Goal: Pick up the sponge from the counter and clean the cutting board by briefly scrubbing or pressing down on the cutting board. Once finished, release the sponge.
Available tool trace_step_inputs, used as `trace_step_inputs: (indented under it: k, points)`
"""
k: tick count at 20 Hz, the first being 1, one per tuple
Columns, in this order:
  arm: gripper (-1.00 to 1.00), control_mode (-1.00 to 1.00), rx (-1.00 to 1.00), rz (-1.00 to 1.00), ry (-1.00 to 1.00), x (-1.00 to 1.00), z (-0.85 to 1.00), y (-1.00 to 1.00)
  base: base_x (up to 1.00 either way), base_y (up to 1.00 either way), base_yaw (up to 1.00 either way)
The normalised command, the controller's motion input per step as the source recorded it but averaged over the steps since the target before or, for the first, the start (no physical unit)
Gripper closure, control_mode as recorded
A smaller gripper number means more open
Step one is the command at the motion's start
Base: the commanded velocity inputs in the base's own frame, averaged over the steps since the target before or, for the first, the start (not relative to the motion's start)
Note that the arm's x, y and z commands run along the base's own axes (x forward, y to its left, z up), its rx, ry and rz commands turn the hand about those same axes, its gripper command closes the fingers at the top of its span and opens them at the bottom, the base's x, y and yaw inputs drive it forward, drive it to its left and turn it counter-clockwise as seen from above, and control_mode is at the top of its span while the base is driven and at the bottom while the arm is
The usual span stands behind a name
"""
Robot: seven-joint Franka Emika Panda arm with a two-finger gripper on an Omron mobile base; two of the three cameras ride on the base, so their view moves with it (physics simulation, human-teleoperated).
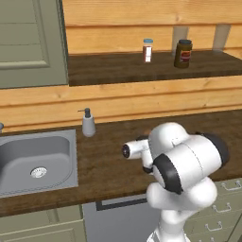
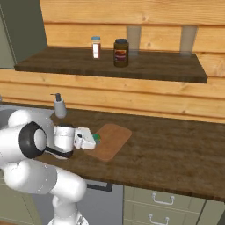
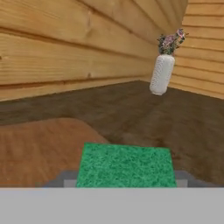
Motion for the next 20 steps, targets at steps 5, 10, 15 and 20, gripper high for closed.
trace_step_inputs:
  k: [5, 10, 15, 20]
  points:
    - [1.00, -1.00, -0.23, 0.15, -0.28, 0.39, -1.00, 0.53, 0.00, 0.00, 0.00]
    - [1.00, -1.00, -0.18, 0.13, -0.15, -0.39, -1.00, 0.33, 0.00, 0.00, 0.00]
    - [1.00, -1.00, 0.00, 0.17, -0.12, -0.61, -1.00, 0.12, 0.00, 0.00, 0.00]
    - [1.00, -1.00, 0.21, 0.29, -0.08, -0.99, -1.00, 0.09, 0.00, 0.00, 0.00]
